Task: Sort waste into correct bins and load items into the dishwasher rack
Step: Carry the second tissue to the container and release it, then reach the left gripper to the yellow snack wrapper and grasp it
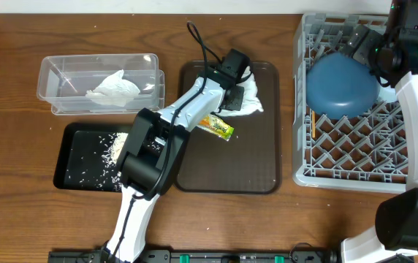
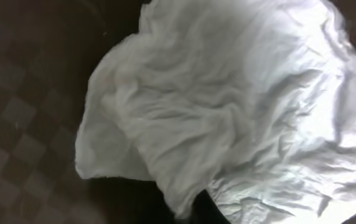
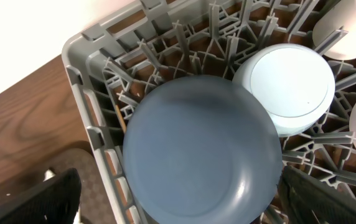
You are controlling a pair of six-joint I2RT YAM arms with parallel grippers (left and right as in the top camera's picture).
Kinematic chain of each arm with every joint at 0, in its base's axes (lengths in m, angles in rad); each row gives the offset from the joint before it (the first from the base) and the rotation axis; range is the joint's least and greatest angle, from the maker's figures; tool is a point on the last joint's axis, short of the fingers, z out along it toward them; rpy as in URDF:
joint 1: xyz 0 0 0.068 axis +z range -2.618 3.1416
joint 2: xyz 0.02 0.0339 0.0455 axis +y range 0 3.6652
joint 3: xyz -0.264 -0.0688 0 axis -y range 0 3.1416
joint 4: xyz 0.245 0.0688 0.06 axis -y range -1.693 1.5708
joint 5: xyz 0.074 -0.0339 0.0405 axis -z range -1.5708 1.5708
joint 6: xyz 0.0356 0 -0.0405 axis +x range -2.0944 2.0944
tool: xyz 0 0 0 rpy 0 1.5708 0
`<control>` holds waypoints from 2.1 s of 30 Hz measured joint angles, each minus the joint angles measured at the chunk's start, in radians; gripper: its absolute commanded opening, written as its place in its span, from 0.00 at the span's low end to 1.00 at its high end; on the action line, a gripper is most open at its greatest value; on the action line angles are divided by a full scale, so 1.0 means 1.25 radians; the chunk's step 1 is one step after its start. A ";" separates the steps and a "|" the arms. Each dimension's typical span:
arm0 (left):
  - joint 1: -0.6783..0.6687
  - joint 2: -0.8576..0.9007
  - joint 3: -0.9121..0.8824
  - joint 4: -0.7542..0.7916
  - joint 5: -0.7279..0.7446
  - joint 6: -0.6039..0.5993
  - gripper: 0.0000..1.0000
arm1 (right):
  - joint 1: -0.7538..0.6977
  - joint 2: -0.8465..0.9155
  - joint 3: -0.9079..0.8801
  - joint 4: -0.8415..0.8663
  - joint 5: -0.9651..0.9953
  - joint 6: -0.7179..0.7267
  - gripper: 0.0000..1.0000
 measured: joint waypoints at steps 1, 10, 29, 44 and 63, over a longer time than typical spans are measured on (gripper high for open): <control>0.000 0.000 0.000 -0.004 0.000 -0.002 0.06 | 0.000 0.000 0.000 0.000 0.000 0.000 0.99; 0.028 -0.134 -0.005 -0.073 -0.089 -0.093 0.06 | 0.000 0.000 0.000 0.000 0.000 0.000 0.99; 0.414 -0.329 0.005 -0.338 -0.275 -0.637 0.07 | 0.000 0.000 0.000 0.000 0.000 0.000 0.99; 0.431 -0.319 0.005 -0.327 -0.274 -0.693 0.47 | 0.000 0.000 0.000 0.000 0.000 0.000 0.99; 0.195 -0.319 -0.021 -0.303 0.043 -0.258 0.47 | 0.000 0.000 0.000 0.000 0.000 0.000 0.99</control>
